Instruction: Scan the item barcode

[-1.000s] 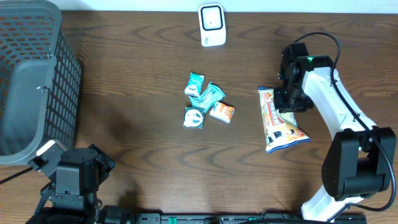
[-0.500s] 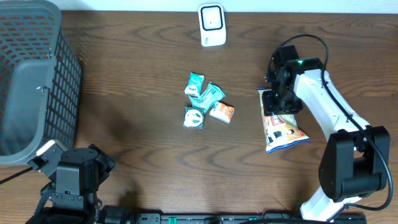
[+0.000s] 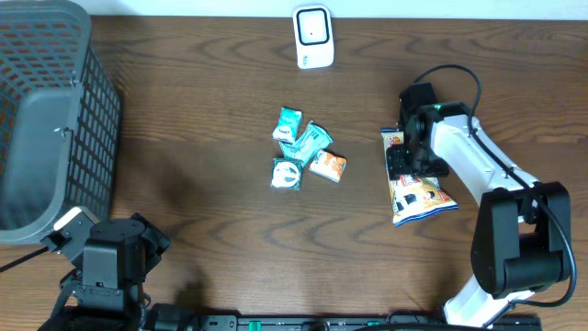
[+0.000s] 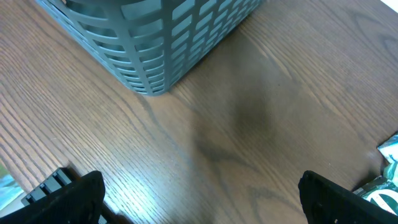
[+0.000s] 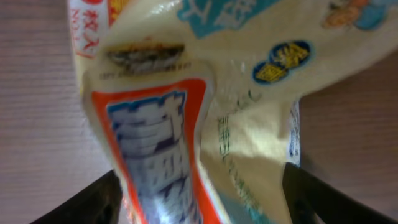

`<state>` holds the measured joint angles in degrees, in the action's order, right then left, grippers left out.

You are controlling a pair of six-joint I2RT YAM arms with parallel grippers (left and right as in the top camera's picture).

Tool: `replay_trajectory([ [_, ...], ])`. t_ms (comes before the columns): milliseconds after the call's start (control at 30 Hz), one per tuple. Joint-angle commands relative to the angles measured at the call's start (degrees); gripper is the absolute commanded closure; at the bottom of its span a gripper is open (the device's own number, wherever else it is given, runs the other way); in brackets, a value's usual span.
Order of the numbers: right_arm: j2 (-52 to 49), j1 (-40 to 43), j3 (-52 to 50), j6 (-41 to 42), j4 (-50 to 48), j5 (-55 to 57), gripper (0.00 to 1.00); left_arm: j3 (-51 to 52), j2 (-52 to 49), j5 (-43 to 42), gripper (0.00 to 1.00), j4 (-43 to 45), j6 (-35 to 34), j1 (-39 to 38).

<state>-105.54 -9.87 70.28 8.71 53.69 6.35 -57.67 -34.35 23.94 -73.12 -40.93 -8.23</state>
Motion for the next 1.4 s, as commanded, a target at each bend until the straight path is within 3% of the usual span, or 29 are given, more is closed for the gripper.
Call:
replay_trajectory([
  [0,0.09,1.36,-2.58,0.44,-2.01,2.93,0.20,0.02,0.07,0.96,0.02,-0.15,-0.76,0.39],
  [100,0.07,2.43,-3.45,0.44,-2.91,1.57,0.20,0.02,0.07,0.96,0.02,-0.15,-0.76,0.39],
  [167,0.04,2.86,-3.78,-0.04,-3.76,0.04,0.29,0.02,0.07,0.96,0.02,-0.15,-0.76,0.39],
  [200,-0.04,3.06,-3.91,-1.05,-4.28,-1.55,0.40,0.02,0.07,0.96,0.02,-0.15,-0.76,0.39],
  [267,-0.11,3.28,-3.98,-3.26,-4.87,-5.84,0.72,0.02,0.07,0.96,0.02,-0.15,-0.74,0.39],
  [333,-0.11,3.30,-3.96,-3.21,-4.92,-7.85,0.94,0.02,0.07,0.96,0.02,-0.15,-0.74,0.39],
  [367,-0.11,3.30,-3.93,-3.21,-4.90,-9.55,0.99,0.02,0.07,0.96,0.02,-0.15,-0.76,0.39],
  [567,-0.11,3.30,0.48,-3.67,-0.48,-21.33,0.99,0.02,0.07,0.96,0.02,-0.15,-0.76,0.39],
  [767,-0.11,3.30,10.23,-9.75,9.68,-36.22,0.99,0.02,0.07,0.96,0.02,-0.15,-0.76,0.39],
  [1167,-0.22,3.52,5.68,-11.76,4.17,-34.05,0.98,0.02,0.07,0.96,0.02,-0.15,-0.76,0.39],
  [1267,-0.22,3.52,4.11,-7.56,3.04,-25.88,0.61,0.02,0.07,0.96,0.02,-0.15,-0.74,0.39],
  [1367,-0.13,3.52,4.85,-6.84,4.59,-22.93,0.51,0.02,0.07,0.96,0.02,-0.15,-0.76,0.39],
])
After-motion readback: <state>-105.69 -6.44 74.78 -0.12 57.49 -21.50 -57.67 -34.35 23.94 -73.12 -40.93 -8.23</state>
